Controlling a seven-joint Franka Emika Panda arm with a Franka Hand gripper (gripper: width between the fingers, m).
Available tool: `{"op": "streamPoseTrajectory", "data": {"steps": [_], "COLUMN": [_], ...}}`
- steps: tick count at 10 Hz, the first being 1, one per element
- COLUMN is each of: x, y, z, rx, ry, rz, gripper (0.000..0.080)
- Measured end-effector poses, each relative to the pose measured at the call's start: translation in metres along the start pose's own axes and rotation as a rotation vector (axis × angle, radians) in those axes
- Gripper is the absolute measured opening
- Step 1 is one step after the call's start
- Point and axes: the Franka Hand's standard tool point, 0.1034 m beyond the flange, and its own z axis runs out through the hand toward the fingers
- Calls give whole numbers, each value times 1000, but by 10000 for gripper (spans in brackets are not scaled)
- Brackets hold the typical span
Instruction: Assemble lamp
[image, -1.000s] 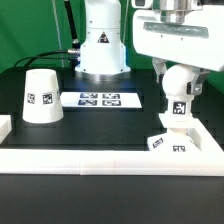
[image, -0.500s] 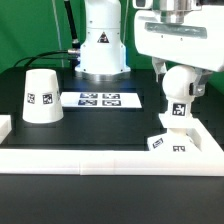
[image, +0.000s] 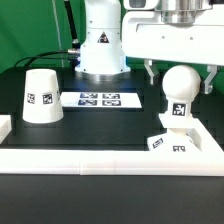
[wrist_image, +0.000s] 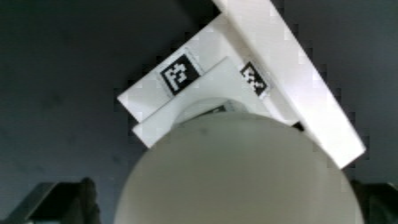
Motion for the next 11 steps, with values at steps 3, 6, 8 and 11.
{"op": "streamPoseTrajectory", "data": {"steps": [3, 6, 8, 11], "x": [0, 0, 0, -2], "y": [0, -2, -1, -4], "z": [0, 0, 1, 1], "rx": [-1, 1, -3, -33], "ry": [0, 1, 0, 6], "rz": [-284, -538, -687, -919], "gripper": [699, 699, 699, 699]}}
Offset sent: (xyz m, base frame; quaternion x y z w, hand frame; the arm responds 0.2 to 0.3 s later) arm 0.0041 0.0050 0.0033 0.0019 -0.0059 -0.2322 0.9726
